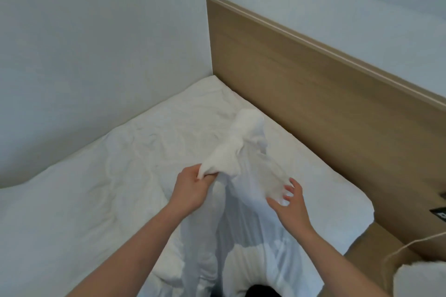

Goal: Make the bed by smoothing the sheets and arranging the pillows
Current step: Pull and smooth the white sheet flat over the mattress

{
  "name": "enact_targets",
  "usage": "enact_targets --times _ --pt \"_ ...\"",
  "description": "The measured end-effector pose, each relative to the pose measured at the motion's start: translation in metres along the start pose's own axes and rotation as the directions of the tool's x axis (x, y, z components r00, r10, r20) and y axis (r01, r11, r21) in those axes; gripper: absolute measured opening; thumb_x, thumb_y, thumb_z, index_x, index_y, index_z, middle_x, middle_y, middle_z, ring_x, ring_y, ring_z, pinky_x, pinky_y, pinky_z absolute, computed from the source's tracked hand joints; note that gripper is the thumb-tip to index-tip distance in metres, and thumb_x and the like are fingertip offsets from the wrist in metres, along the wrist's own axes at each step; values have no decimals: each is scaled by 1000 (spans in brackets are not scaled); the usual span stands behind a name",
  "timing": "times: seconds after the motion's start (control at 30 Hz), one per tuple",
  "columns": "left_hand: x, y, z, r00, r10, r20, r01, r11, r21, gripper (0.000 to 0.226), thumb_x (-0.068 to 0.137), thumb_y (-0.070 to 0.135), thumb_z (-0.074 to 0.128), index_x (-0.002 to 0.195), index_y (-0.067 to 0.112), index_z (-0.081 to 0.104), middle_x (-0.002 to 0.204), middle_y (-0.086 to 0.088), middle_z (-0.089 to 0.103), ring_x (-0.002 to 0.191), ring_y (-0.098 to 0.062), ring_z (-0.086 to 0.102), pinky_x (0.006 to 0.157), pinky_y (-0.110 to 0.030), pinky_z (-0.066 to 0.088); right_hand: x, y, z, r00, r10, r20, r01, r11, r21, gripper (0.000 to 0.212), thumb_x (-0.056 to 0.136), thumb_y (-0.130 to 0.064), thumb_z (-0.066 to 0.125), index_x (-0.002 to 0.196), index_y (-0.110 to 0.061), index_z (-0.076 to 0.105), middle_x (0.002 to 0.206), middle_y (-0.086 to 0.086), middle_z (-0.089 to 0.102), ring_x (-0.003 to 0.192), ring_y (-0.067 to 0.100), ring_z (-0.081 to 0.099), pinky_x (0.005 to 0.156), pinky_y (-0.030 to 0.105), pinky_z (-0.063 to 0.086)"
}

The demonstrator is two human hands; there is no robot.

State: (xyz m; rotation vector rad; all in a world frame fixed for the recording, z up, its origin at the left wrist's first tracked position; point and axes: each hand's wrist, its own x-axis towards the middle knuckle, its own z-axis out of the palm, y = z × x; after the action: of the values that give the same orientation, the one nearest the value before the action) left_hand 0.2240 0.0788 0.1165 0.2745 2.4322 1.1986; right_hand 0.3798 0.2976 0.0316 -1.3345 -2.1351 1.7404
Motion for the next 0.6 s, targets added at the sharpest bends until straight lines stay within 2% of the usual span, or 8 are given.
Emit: enact_targets --times 0.07,0.13,0.23,0.3,0.37,0.43,0.5,0.6 --pt "0 15 -4 1000 -10 24 12 996 -84 31 93 33 65 80 4 64 67 -3 61 62 -11 48 61 -31 36 8 27 -7 989 144 38 -138 982 -127 130 62 -47 95 159 -34 10 163 4 30 144 29 41 112 47 43" --pt "-1 27 -4 999 -8 40 14 987 -160 35 94 32 66 82 0 62 70 -2 57 66 -13 48 64 -31 34 14 39 0 987 129 99 -106 971 -213 138 55 -55 95 161 -30 11 159 0 37 144 27 41 114 46 41" --pt "-2 47 -5 997 39 67 -28 986 -166 33 93 32 67 83 1 63 71 0 58 66 -12 49 65 -31 35 23 30 17 992 43 115 -14 971 -240 59 80 -42 84 129 -21 59 131 7 67 115 29 64 92 38 53" --pt "2 56 -10 997 53 53 -46 991 -125 33 92 35 66 82 4 64 69 1 59 64 -12 49 63 -31 36 32 5 10 999 9 -52 -17 989 -150 25 97 -30 63 115 -13 68 120 16 71 109 35 65 83 36 49" --pt "10 69 -19 999 40 -5 -40 993 -108 34 93 37 66 81 6 66 67 1 58 62 -14 48 61 -31 35 38 -35 -19 958 -35 -286 64 994 94 23 95 -26 50 101 -13 68 107 9 72 100 30 65 77 36 46" --pt "23 85 -25 997 45 -67 -50 996 -79 40 94 40 65 74 6 63 63 1 54 59 -15 45 58 -31 33 44 -89 -63 880 -123 -458 236 951 198 25 81 -27 48 83 -5 61 80 0 61 72 12 53 63 32 39" --pt "38 107 -20 989 108 -103 -115 991 -61 49 96 45 62 72 2 55 62 1 50 57 -13 42 56 -31 32 53 -143 -110 790 -217 -573 367 916 159 19 70 -22 51 71 -4 54 67 -2 46 56 4 33 52 29 29" --pt "68 143 9 980 164 -118 -181 971 -159 55 95 53 59 73 2 54 64 2 50 58 -12 46 57 -30 37 73 -208 -164 690 -313 -652 418 908 6 7 67 -16 57 69 -9 58 61 -5 49 56 5 39 51 26 34"
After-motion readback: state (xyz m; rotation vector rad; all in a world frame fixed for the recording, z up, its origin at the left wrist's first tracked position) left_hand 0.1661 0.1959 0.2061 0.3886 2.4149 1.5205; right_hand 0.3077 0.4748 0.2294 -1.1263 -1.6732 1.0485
